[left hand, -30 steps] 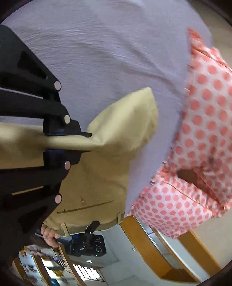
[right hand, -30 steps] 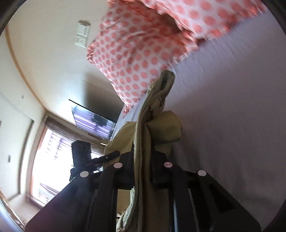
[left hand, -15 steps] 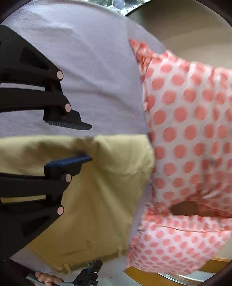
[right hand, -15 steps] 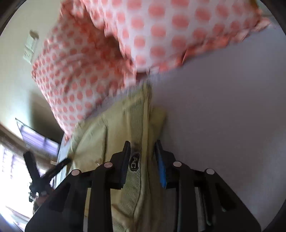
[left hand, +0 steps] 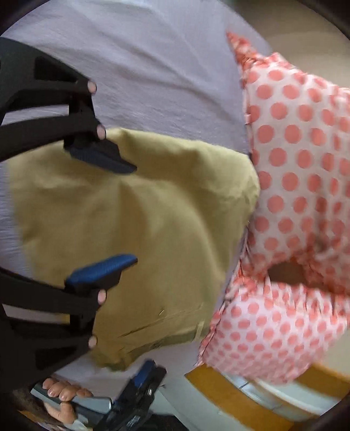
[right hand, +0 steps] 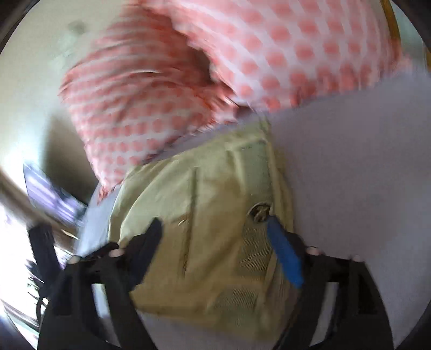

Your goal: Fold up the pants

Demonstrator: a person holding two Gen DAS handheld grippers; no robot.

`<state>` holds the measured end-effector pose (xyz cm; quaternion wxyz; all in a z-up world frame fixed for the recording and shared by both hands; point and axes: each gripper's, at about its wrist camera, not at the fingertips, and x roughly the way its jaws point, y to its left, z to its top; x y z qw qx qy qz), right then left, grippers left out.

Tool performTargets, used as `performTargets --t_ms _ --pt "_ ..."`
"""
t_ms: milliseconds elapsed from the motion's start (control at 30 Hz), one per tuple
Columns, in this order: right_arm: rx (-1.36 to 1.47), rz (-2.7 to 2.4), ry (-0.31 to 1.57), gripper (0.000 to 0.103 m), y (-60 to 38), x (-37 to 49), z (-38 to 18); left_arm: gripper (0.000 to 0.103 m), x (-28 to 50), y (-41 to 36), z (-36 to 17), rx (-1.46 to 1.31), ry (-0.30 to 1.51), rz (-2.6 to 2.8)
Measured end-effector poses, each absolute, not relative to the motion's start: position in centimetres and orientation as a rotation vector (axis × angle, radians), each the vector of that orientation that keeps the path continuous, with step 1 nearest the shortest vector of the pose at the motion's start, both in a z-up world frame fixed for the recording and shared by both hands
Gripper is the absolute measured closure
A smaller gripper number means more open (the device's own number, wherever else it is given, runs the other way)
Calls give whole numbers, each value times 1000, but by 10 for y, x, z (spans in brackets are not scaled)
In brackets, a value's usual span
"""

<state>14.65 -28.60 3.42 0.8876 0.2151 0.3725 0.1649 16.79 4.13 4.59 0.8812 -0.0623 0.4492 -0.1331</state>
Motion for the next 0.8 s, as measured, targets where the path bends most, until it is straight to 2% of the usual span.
performTargets --t_ms 67,167,433,800 --pt "305 316 677 1 -267 95 46 7 131 42 52 -57 888 -216" --pt "178 236 652 1 -242 47 32 2 80 44 45 15 847 -129" --pt "44 121 762 1 -203 26 -22 2 43 45 6 38 892 -49" --pt "26 66 712 1 -202 11 -27 2 31 43 2 39 804 -19"
